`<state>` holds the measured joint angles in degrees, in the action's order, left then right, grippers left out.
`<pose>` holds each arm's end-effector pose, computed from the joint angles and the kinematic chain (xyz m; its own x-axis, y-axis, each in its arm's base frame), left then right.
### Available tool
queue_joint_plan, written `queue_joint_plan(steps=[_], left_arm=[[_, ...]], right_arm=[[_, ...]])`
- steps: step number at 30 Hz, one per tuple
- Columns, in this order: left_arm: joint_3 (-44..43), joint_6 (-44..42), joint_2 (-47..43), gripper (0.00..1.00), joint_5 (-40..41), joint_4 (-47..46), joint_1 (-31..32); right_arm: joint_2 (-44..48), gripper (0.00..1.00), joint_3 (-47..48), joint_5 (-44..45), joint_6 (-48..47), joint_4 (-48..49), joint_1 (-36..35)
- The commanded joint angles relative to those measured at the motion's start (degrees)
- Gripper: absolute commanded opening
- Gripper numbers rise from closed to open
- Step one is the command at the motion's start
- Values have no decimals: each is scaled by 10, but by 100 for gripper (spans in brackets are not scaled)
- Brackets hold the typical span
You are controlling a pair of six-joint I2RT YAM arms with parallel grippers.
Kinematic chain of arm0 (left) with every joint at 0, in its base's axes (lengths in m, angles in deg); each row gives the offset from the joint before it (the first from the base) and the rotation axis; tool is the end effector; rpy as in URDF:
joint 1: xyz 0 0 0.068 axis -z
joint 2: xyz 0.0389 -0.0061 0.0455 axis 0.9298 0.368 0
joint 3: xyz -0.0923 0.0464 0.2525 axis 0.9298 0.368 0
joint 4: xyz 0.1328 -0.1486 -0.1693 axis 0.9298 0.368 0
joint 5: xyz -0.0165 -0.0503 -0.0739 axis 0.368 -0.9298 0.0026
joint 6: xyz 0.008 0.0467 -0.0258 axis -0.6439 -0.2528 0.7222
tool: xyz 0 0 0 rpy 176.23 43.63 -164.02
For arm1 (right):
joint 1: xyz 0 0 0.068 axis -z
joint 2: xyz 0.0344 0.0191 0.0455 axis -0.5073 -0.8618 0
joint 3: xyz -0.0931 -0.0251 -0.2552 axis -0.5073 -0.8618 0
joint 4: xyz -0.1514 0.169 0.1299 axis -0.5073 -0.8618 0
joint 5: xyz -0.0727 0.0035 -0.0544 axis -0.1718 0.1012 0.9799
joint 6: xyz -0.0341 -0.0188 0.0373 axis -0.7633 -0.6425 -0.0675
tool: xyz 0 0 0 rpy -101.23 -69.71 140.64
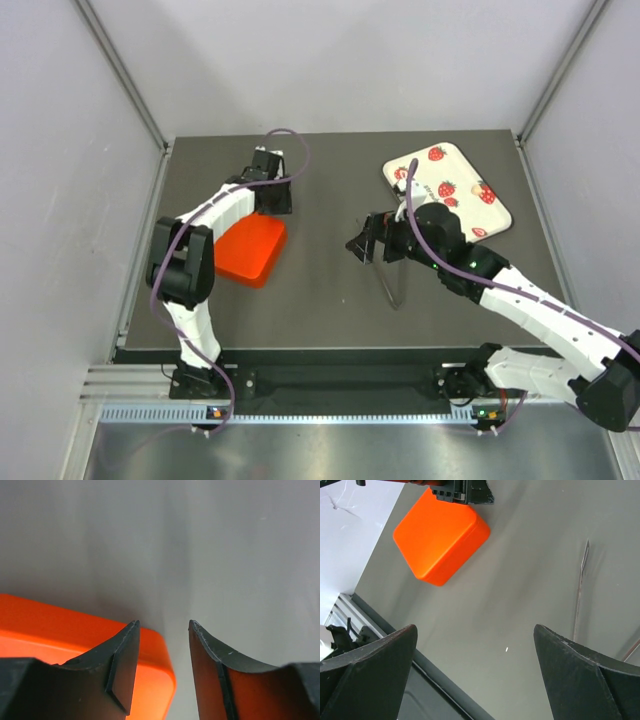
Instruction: Pack the chocolate
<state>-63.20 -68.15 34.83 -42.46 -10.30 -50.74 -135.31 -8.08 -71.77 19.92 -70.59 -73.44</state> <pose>0.3953 -0.1249 0.2193 -0.7954 -0.0654 -0.6026 0.0506 0.9835 -0.1736 0.1755 0.1647 0.3251 -0.5840 0.1187 -0.8030 -0.4761 0.7511 0.4573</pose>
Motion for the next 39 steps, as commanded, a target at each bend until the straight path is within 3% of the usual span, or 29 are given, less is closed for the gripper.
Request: queue_joint_plan(steps=[1, 5, 11, 19, 23, 27, 28, 32, 34, 39], left_arm=[[-28, -29, 6, 49, 27, 25, 2], [-22, -17, 13, 49, 95, 115, 0], [37, -2, -46, 49, 188, 152, -5], [41, 2, -110, 49, 185, 172, -26], [20, -16, -170, 53, 119, 163, -25], [22, -26, -243, 61, -1, 121, -25], [33, -23, -261, 64, -65, 111, -25], [104, 11, -377, 99, -196, 14, -25], [157, 34, -415, 99, -238, -62, -25], [218, 93, -486, 99, -327, -137, -24]], right_arm=[[-5, 100, 13, 3, -12, 2, 1], [-9, 100, 18, -4, -8, 1, 1], [0, 100, 20, -8, 0, 1, 1], [4, 100, 25, 4, 1, -28, 0], [17, 100, 27, 14, -9, -47, 0], [43, 100, 25, 75, -8, -60, 0], [53, 100, 26, 101, -2, -68, 1], [72, 100, 22, 156, 23, -76, 1], [76, 100, 26, 182, 25, -81, 1], [76, 100, 48, 212, 8, -93, 1]])
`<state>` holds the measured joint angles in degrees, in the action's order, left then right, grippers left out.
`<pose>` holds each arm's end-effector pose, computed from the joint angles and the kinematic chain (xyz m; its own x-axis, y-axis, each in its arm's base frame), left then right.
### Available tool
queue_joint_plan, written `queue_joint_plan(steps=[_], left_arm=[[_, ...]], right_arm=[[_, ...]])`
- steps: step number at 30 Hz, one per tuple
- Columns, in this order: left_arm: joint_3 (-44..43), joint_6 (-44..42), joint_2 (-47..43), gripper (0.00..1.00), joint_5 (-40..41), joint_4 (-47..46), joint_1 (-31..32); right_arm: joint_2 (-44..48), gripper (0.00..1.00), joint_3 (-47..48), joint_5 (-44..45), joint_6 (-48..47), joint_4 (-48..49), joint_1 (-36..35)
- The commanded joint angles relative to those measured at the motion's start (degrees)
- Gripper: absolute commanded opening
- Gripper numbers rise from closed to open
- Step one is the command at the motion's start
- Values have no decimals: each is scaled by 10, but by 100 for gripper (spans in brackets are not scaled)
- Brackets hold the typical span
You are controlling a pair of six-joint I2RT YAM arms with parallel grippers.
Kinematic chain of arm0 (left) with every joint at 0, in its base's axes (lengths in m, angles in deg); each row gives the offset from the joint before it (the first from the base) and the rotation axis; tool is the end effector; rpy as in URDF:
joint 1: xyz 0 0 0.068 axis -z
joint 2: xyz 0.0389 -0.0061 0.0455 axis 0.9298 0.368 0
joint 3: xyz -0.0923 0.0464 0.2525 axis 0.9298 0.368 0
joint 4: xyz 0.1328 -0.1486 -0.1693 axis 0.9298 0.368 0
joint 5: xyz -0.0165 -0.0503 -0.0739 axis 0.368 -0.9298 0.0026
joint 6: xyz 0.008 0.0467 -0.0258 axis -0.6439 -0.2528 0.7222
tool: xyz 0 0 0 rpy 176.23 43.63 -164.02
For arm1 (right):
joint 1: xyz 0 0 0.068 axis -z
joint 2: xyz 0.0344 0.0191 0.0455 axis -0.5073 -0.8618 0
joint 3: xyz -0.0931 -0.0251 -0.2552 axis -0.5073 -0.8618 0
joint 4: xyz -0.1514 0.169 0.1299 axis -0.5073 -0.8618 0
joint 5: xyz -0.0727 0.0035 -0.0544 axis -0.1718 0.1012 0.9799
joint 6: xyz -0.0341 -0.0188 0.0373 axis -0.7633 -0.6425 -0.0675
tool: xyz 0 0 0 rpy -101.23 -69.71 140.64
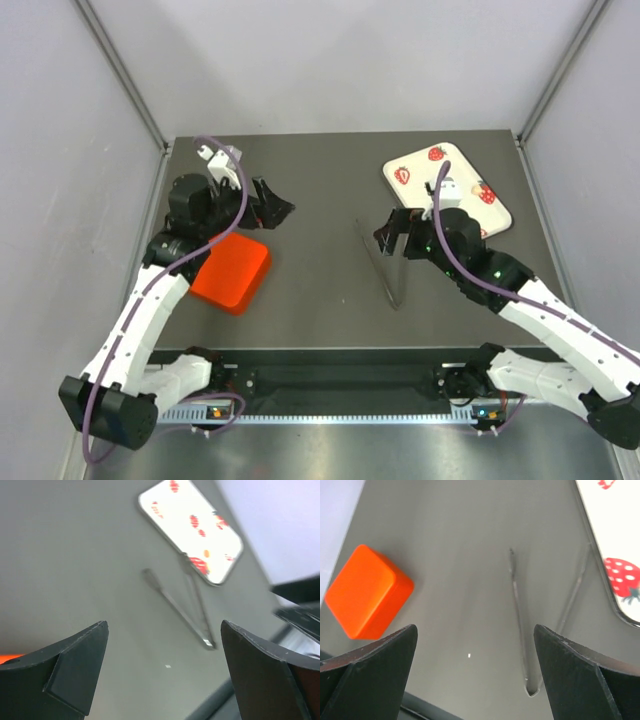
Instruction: Pack the chocolate
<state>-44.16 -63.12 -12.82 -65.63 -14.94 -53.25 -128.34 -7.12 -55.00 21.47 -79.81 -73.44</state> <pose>0.2229 -0.0740 0.3742 -0.5000 -0.2359 -0.8333 0.4245 0.7719 -0.4732 0.1571 0.1335 0.3401 -0.4990 0.2059 -0.8418 -0.2649 0.8886 0.3744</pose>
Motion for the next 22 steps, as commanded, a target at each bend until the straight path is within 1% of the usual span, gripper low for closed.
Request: queue_joint_plan(steps=[1, 6, 11, 22], left_arm=[[34, 44, -15, 99, -99, -92, 1], [43, 42, -45, 99, -105, -92, 1], [44, 41, -61, 99, -109, -92, 1], [37, 57, -61, 99, -128, -99, 1]], right_arm=[[2, 100, 50, 47, -16, -3, 1], [3, 100, 79, 66, -43, -12, 1], [12, 100, 98, 109, -65, -11, 1], [24, 100, 106, 117, -79, -23, 1]])
